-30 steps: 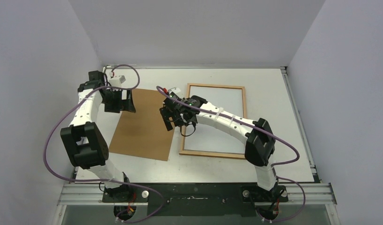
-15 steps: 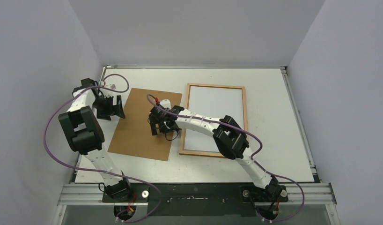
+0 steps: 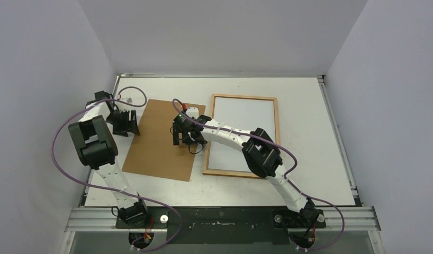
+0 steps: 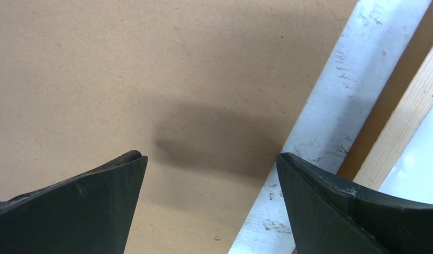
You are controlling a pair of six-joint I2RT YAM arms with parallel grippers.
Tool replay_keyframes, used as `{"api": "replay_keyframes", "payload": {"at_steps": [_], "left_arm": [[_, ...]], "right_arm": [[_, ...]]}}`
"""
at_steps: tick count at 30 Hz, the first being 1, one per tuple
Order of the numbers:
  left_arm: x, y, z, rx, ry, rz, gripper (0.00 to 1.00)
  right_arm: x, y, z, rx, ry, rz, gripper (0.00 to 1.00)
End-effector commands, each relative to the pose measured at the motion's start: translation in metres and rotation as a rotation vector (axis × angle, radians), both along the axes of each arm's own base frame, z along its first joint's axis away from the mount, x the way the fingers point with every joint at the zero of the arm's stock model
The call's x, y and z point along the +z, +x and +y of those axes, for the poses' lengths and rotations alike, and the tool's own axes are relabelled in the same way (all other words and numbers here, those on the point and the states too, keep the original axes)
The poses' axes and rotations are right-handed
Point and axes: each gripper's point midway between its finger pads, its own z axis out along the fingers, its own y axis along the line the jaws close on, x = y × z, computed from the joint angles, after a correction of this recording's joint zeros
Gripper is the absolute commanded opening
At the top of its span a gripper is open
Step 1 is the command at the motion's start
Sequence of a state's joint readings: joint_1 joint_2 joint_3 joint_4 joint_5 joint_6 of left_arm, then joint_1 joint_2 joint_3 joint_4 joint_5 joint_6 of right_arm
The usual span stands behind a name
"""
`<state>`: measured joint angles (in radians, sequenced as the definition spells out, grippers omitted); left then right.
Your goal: Put the photo into the frame
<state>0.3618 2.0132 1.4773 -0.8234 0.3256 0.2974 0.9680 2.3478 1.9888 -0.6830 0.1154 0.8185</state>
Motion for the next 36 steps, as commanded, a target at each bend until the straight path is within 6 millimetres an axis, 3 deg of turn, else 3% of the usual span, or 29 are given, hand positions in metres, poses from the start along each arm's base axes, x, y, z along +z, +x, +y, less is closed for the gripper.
{"api": "replay_keyframes", "payload": {"at_steps": [1, 7, 11, 15, 19, 27, 36], "left_arm": [[-0.007, 0.012, 0.003, -0.007, -0.007, -0.029, 0.58], [-0.017, 0.009, -0.003, -0.011, -0.035, -0.010, 0.51], [-0.023, 0.005, -0.006, -0.007, -0.050, 0.001, 0.45], [-0.031, 0.001, -0.013, -0.005, -0.073, 0.014, 0.36], [-0.039, -0.004, -0.027, -0.015, -0.099, 0.036, 0.27], [-0.044, -0.012, -0.052, -0.052, -0.134, 0.059, 0.20], [-0.035, -0.009, -0.079, -0.092, -0.122, 0.032, 0.11]], "right_arm": [[0.019, 0.007, -0.009, -0.067, 0.003, -0.056, 1.00], [0.011, 0.008, -0.013, -0.088, -0.013, -0.050, 0.94], [0.002, 0.003, -0.002, -0.065, 0.029, -0.010, 0.94], [0.006, -0.001, 0.008, -0.056, 0.107, 0.034, 0.93], [0.033, 0.003, 0.021, -0.058, 0.269, 0.082, 0.93], [0.101, 0.013, 0.045, -0.025, 0.493, 0.056, 0.92], [0.131, 0.006, 0.035, -0.033, 0.552, 0.019, 0.92]]}}
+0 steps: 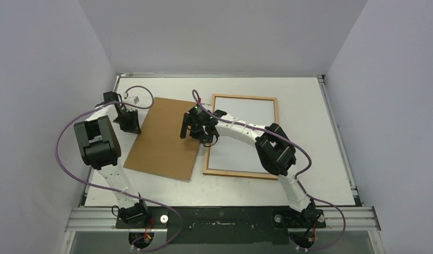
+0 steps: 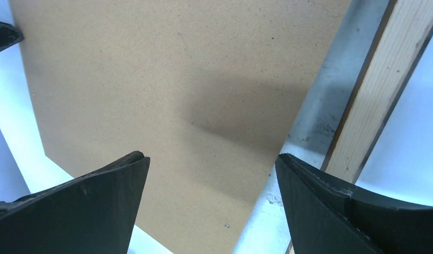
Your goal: Put the photo into the frame
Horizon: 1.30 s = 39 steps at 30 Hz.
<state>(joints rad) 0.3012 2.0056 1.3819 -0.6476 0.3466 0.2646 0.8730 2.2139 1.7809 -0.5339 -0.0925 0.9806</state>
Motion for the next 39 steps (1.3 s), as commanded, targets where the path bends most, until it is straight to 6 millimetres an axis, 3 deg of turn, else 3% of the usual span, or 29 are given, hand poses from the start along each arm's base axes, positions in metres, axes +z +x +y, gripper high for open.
{"api": "replay_keyframes", "payload": {"at_steps": [1, 8, 13, 20, 26, 32, 35, 39], "left_arm": [[-0.017, -0.027, -0.058, -0.066, -0.118, 0.116, 0.11], [-0.010, -0.023, -0.080, -0.101, -0.122, 0.106, 0.10], [-0.005, -0.021, -0.095, -0.127, -0.122, 0.098, 0.09], [-0.002, -0.021, -0.116, -0.166, -0.123, 0.099, 0.09], [-0.009, -0.023, -0.121, -0.172, -0.120, 0.119, 0.09], [0.014, -0.018, -0.121, -0.181, -0.135, 0.093, 0.10], [0.040, -0.015, -0.118, -0.176, -0.173, 0.064, 0.18], [0.079, -0.007, -0.106, -0.166, -0.200, -0.003, 0.50]], "right_arm": [[0.114, 0.000, 0.046, 0.043, 0.316, -0.156, 0.91], [0.119, -0.006, 0.031, 0.023, 0.306, -0.168, 0.91], [0.112, -0.011, 0.021, 0.018, 0.285, -0.157, 0.91], [0.096, -0.008, -0.011, -0.037, 0.240, -0.138, 0.91], [0.080, -0.004, -0.035, -0.086, 0.221, -0.109, 0.91], [0.081, 0.003, -0.058, -0.116, 0.154, -0.145, 0.91], [0.080, 0.012, -0.076, -0.135, 0.097, -0.174, 0.91], [0.074, 0.025, -0.095, -0.157, 0.074, -0.181, 0.92]]}}
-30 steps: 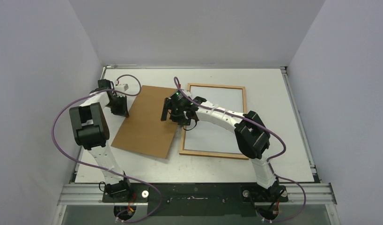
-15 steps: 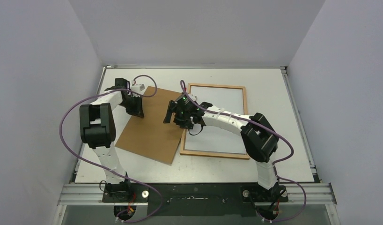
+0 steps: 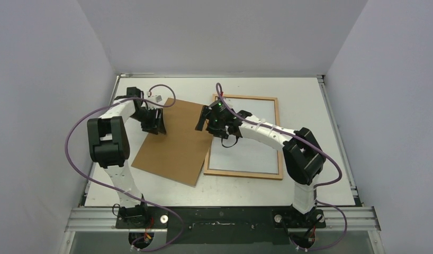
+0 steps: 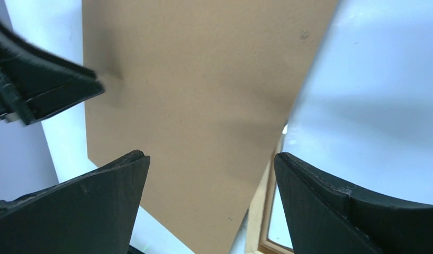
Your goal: Put the photo into the frame
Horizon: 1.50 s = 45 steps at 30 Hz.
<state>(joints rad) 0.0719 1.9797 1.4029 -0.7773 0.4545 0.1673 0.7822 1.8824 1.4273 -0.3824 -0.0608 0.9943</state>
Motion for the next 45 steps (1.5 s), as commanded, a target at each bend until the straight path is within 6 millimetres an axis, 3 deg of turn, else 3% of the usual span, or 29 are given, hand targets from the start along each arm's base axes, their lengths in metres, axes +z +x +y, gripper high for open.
{"api": "replay_keyframes", "payload": {"at_steps": [1, 3, 5, 10, 14, 21, 28, 45], "left_arm": [[0.066, 0.011, 0.014, 0.018, -0.058, -0.105, 0.59], [0.073, 0.015, 0.029, 0.028, -0.034, -0.135, 0.64], [0.066, 0.016, 0.049, 0.043, 0.021, -0.133, 0.65], [0.025, 0.021, 0.098, 0.101, 0.180, -0.099, 0.59], [-0.002, 0.023, 0.114, 0.119, 0.268, -0.080, 0.50], [-0.024, 0.019, 0.109, 0.103, 0.306, -0.058, 0.42], [-0.038, 0.009, 0.089, 0.071, 0.275, -0.027, 0.39], [-0.044, -0.004, 0.059, 0.033, 0.198, 0.008, 0.36]], "right_arm": [[0.019, 0.021, -0.027, -0.042, -0.017, -0.075, 0.92], [0.014, 0.027, -0.034, -0.051, -0.023, -0.074, 0.93], [0.008, 0.032, -0.040, -0.054, -0.029, -0.067, 0.95], [-0.002, 0.043, -0.041, -0.045, -0.013, -0.058, 0.98], [-0.011, 0.047, -0.035, -0.032, 0.004, -0.041, 0.98], [-0.030, 0.046, -0.024, -0.012, 0.034, 0.000, 0.96], [-0.042, 0.041, -0.011, 0.006, 0.069, 0.025, 0.94], [-0.047, 0.038, 0.011, 0.029, 0.150, 0.056, 0.87]]}}
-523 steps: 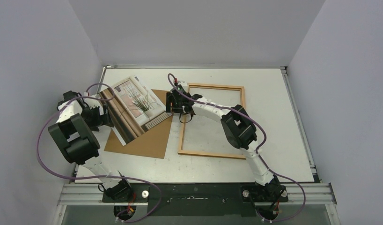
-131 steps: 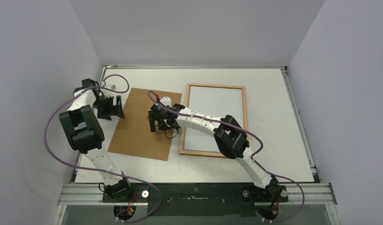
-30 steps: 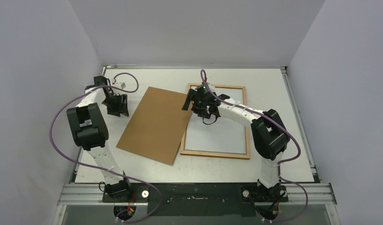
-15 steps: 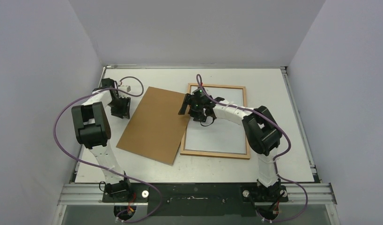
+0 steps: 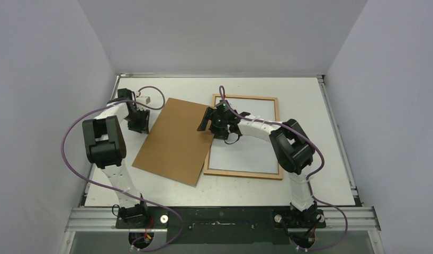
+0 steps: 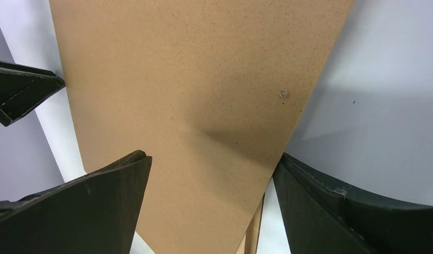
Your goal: Put the photo into the frame
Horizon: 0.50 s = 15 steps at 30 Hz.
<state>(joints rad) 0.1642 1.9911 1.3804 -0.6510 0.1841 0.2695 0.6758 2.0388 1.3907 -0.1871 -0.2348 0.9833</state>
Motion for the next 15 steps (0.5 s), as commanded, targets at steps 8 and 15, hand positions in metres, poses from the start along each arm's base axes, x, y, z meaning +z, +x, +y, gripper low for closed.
{"api": "replay_keyframes", "payload": {"at_steps": [8, 15], "left_arm": [[-0.019, -0.028, -0.039, -0.042, -0.120, 0.098, 0.36], [-0.009, -0.028, -0.051, -0.062, -0.135, 0.085, 0.35]], "right_arm": [[0.033, 0.006, 0.020, 0.002, 0.124, -0.057, 0.74], [0.098, 0.005, 0.028, 0.013, 0.214, -0.172, 0.51]]}}
